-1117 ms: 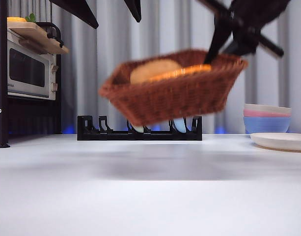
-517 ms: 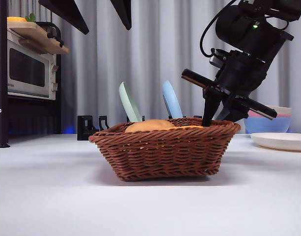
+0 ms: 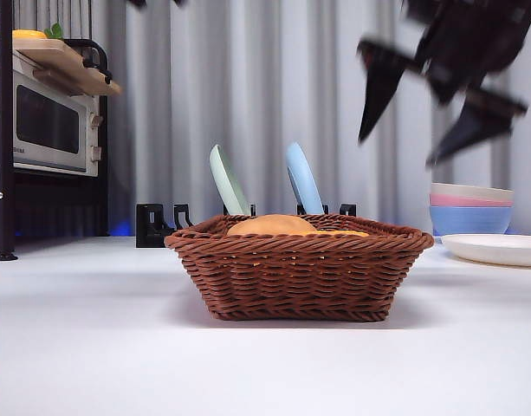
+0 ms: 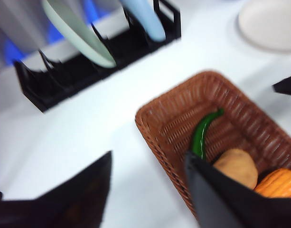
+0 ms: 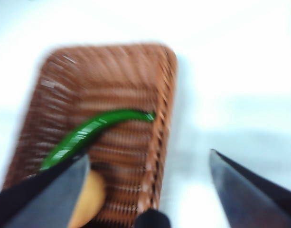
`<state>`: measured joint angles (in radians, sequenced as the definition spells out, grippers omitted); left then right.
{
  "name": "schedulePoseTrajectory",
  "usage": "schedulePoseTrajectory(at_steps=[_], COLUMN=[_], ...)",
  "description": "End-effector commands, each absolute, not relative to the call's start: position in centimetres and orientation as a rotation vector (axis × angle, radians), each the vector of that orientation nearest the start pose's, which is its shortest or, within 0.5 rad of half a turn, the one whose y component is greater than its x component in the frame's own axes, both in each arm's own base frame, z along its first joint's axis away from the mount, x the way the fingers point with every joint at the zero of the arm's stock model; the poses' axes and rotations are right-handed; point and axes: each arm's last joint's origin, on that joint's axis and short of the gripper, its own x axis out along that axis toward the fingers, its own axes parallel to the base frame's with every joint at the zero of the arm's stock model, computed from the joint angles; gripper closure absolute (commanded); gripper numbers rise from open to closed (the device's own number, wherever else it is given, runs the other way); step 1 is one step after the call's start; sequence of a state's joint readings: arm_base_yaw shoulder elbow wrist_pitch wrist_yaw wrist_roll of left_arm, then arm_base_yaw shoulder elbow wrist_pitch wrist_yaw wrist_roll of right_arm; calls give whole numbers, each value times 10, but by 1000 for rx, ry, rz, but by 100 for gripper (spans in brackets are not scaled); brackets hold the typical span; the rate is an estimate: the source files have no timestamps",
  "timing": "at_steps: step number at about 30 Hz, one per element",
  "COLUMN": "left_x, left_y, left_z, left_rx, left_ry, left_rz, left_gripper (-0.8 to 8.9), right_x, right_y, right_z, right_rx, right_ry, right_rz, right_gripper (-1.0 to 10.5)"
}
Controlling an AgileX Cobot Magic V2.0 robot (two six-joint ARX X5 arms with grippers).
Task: Pick up the basket,pick up the corn from the table,pick up the potato from the table,pick up the cucumber from the table,put all items into the basket
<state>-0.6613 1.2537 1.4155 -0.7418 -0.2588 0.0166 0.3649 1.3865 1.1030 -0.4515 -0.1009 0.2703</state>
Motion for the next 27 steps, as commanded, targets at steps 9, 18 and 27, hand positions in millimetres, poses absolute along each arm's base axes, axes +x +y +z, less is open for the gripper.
schedulePoseTrajectory(at_steps=[9,18,27], left_x=[154,119,103], left_y=[-110,-83,-70], left_z=[392,307,289], left_rx=[308,261,188], left_ry=[482,434,442], left_rz=[-404,-400,-383], left_gripper=[822,822,814], right_x=[207,156,128], right_y=[82,63,52], right_z=[354,321,301], right_rx=[-47,-68,44], right_ry=[491,348,348], right_rz=[430,375,356], right_gripper=[958,959,945])
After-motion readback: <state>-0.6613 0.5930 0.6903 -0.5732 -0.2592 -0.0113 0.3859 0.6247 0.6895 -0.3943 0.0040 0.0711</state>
